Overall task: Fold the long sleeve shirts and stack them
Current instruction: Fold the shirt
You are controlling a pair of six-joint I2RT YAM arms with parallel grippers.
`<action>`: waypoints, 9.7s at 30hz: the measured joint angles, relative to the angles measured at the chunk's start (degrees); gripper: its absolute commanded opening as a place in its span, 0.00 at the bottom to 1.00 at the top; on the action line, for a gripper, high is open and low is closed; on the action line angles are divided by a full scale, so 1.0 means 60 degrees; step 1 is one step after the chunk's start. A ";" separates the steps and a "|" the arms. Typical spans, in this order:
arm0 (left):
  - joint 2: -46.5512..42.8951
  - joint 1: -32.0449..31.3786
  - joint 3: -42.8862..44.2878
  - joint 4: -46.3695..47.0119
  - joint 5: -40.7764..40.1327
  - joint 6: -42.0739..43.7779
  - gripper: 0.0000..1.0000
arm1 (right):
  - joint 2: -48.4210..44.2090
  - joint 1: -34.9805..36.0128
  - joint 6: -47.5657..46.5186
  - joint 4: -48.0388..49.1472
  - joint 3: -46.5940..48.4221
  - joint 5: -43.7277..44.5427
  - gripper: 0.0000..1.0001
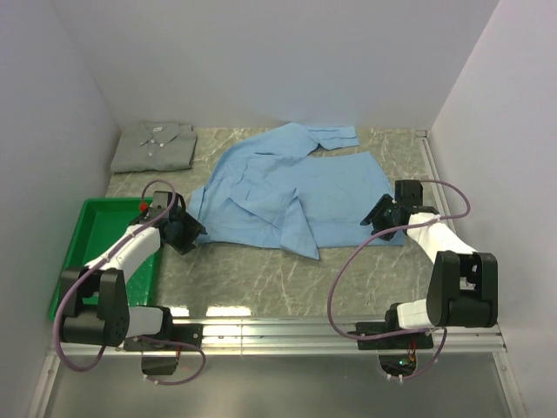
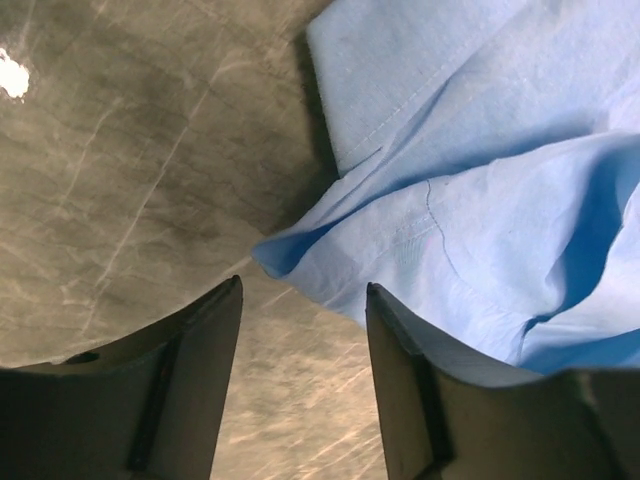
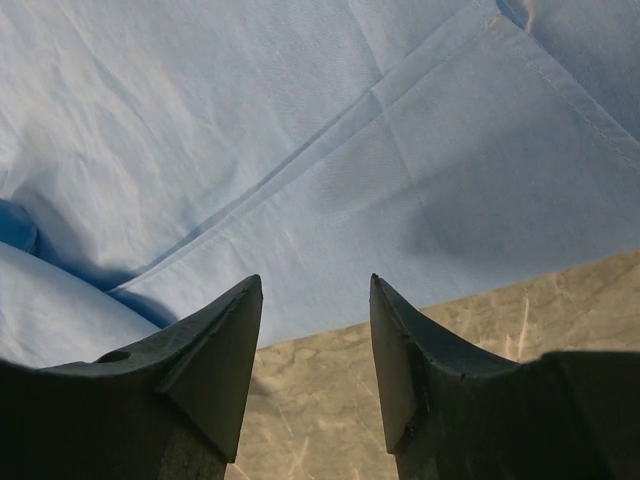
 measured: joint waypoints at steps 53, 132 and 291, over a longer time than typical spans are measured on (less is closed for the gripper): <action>-0.1504 -0.0146 -0.1410 -0.0364 -0.0976 -0.0557 0.49 | 0.0433 -0.1745 0.0401 0.0973 -0.0692 -0.0495 0.50; -0.1851 -0.2667 0.2721 -0.0189 -0.4608 0.4426 0.99 | 0.1883 1.0298 -0.5945 -0.0936 0.2470 0.5282 0.00; -0.1519 -0.2798 0.2557 -0.0157 -0.4605 0.4546 0.99 | -0.3410 0.3843 -0.1392 -0.0940 0.2320 0.3340 0.00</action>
